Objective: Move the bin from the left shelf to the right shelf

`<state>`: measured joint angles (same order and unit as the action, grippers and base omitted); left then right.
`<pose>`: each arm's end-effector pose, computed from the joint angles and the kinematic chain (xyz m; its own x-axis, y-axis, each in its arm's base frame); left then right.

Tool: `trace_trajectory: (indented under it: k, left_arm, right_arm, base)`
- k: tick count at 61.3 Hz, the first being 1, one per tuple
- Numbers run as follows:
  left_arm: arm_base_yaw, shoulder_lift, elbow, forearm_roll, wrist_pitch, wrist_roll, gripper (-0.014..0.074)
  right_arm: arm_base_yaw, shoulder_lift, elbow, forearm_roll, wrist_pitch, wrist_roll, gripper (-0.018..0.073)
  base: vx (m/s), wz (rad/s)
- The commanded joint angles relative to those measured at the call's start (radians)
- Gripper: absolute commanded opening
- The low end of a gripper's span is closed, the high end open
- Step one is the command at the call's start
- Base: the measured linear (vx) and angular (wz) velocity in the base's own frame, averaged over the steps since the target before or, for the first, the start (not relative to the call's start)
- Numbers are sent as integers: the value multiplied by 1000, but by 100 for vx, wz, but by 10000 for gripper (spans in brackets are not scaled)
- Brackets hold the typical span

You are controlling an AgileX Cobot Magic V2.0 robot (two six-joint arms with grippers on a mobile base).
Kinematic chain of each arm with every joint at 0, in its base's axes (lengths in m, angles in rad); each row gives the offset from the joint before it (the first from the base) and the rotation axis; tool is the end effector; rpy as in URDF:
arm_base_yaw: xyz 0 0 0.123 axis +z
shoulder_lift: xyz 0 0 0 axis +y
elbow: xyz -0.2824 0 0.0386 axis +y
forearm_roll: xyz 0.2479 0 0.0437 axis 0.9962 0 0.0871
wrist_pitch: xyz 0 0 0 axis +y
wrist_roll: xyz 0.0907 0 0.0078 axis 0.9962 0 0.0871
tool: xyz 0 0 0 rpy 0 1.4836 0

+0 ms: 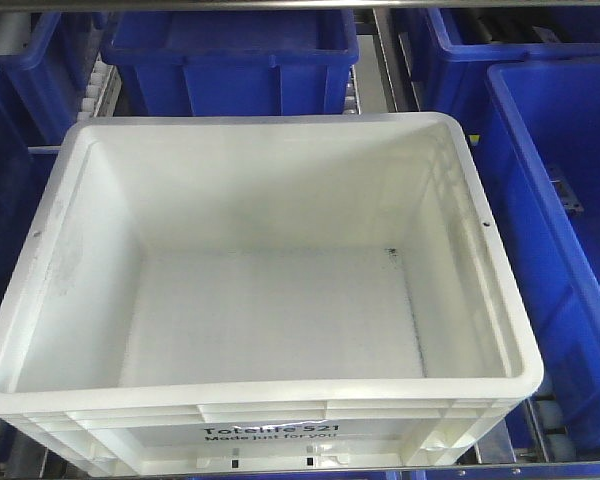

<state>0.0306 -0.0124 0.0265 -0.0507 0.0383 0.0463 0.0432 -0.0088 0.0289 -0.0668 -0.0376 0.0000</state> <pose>0.0566 0.0015 0.2013 0.0349 -0.0033 -0.9994 -0.0285 0.9996 -0.0043 0.0565 0.0027 0.2072 0.1071 -0.0621 -0.9923 -0.0386 0.9970 -0.0666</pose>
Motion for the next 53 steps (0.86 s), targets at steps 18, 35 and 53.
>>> trace_trajectory:
  k: [18,35,53]
  left_arm:
    - [-1,-11,-22,-8,-77,-7,38]
    - [-1,-11,-22,-8,-77,-7,38]
    - [-1,-11,-22,-8,-77,-7,38]
  right_arm:
    - [-1,-17,11,-3,-81,52,-9]
    - [-1,-17,11,-4,-81,51,-9]
    - [-1,-16,11,-3,-81,49,-9]
  base:
    - [0,0]
    - [0,0]
    - [0,0]
